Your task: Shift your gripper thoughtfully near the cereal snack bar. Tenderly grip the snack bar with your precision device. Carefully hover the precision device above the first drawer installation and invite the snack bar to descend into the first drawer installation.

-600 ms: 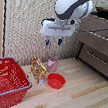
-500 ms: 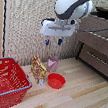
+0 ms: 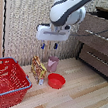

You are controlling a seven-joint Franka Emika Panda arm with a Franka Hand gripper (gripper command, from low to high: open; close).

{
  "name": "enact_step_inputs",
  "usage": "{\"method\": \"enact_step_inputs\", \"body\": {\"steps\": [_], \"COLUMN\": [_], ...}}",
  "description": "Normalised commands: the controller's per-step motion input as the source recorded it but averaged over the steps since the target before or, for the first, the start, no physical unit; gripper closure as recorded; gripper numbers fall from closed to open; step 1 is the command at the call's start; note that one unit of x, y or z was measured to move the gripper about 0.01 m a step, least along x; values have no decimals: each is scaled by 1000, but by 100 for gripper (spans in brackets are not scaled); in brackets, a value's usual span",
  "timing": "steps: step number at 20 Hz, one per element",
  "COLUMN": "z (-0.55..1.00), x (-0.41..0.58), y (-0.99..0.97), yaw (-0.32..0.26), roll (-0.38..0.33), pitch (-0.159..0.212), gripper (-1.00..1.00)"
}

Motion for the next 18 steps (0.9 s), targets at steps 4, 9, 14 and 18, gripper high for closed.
{"method": "enact_step_inputs", "body": {"steps": [4,9,14,18], "z": [-321,-398,-440,-356], "x": [221,207,294,282], "y": [323,210,29,18], "yaw": [-39,-2,67,76], "roll": [-71,-78,-45,-63], "pitch": [61,48,60,109], "gripper": [-100,-100,-100,-100]}}
